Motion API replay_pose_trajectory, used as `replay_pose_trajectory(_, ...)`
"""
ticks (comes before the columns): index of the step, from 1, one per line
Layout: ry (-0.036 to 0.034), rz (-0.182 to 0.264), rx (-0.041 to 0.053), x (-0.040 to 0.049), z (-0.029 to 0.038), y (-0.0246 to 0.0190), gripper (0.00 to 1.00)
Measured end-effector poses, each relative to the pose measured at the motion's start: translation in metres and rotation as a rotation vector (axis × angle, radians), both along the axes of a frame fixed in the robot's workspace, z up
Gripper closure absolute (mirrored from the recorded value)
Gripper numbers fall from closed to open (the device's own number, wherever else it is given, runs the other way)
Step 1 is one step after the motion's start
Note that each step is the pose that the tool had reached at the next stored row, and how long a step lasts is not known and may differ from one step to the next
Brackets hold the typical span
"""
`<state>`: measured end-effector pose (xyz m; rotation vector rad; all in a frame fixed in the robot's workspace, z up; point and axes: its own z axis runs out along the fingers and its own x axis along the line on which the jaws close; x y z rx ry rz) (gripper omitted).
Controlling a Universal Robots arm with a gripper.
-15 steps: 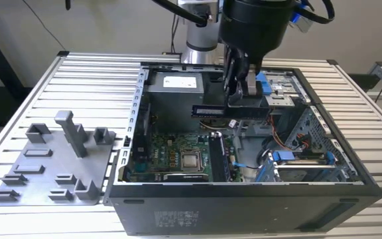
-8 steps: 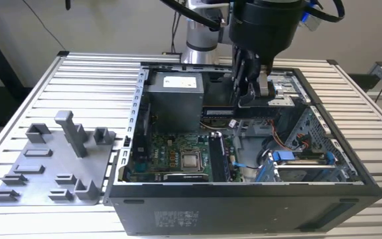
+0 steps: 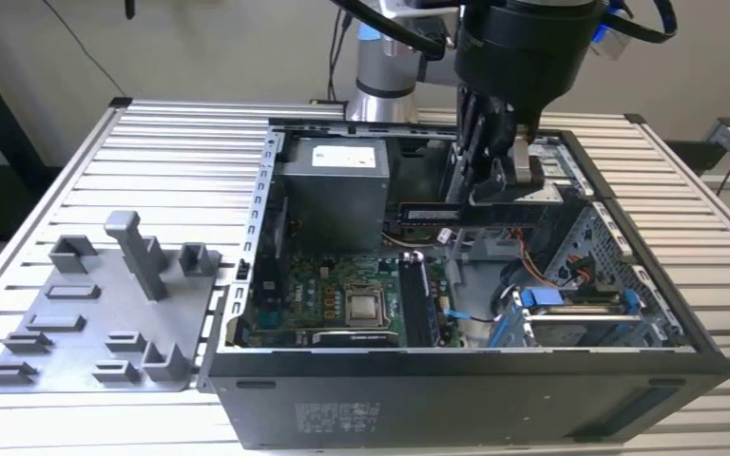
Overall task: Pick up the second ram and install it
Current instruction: 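Pick up the second ram and move it above second insertion slot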
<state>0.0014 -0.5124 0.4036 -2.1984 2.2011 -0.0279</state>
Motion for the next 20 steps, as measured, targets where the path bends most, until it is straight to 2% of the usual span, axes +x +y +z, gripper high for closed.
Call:
replay_pose_trajectory(3, 0.0001, 0.0, -0.0001, 0.0002, 0.0, 0.0003, 0.86)
replay_pose_trajectory(5, 0.0, 0.0, -0.0001, 0.0002, 0.0, 0.0031, 0.86)
replay_pose_trajectory(8, 0.0, 0.0, 0.0001, 0.0002, -0.0001, 0.0101, 0.86)
replay_pose_trajectory(13, 0.0, 0.0, 0.0049, 0.0002, -0.0003, 0.0248, 0.86)
replay_pose_trajectory(17, 0.0, 0.0, 0.0149, 0.0002, -0.0006, 0.0343, 0.86)
replay_pose_trajectory(20, 0.0, 0.0, 0.0318, 0.0002, -0.0007, 0.0392, 0.86)
